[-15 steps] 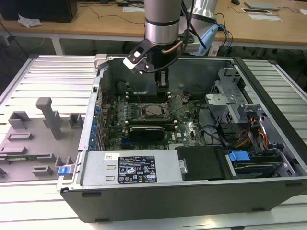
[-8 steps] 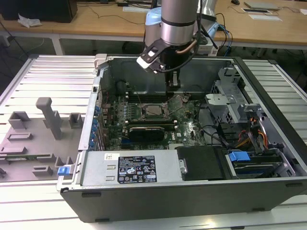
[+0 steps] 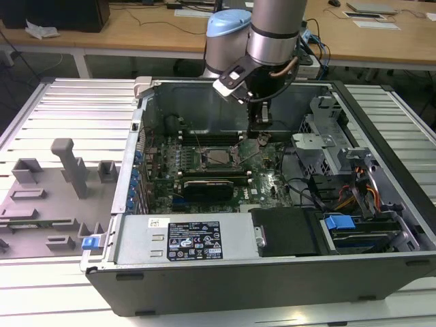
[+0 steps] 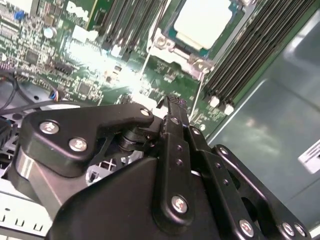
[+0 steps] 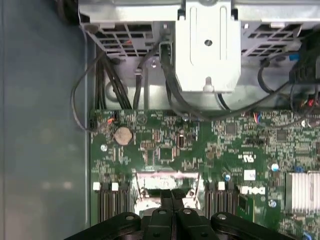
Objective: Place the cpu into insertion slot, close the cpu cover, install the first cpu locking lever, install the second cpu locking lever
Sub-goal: 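Close the cpu cover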
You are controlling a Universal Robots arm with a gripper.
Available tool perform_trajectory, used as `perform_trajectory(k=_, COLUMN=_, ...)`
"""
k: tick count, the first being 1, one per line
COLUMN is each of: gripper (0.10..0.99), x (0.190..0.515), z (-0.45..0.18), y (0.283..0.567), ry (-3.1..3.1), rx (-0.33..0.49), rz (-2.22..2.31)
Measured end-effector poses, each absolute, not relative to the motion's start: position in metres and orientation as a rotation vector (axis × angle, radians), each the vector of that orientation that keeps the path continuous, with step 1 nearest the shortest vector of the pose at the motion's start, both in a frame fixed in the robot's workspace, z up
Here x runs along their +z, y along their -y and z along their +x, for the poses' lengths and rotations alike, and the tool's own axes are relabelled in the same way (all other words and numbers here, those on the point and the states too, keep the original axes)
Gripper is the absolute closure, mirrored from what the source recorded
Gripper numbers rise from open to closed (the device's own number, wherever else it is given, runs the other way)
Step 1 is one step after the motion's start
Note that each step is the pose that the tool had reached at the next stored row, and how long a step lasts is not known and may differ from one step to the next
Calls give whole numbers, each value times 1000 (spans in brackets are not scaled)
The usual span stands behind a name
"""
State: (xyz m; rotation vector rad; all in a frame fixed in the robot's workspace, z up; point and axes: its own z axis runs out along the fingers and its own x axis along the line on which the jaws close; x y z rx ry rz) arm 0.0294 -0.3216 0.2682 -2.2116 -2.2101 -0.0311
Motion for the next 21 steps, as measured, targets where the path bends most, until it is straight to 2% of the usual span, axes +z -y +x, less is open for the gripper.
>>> perform_trajectory(k=11, gripper=980, x=268, z=50, y=321, ry=2207, rx=2, rz=-2195)
perform_trajectory(k=21, gripper=980, x=264, z=50, y=321, ry=2260, rx=-19, rz=-2157)
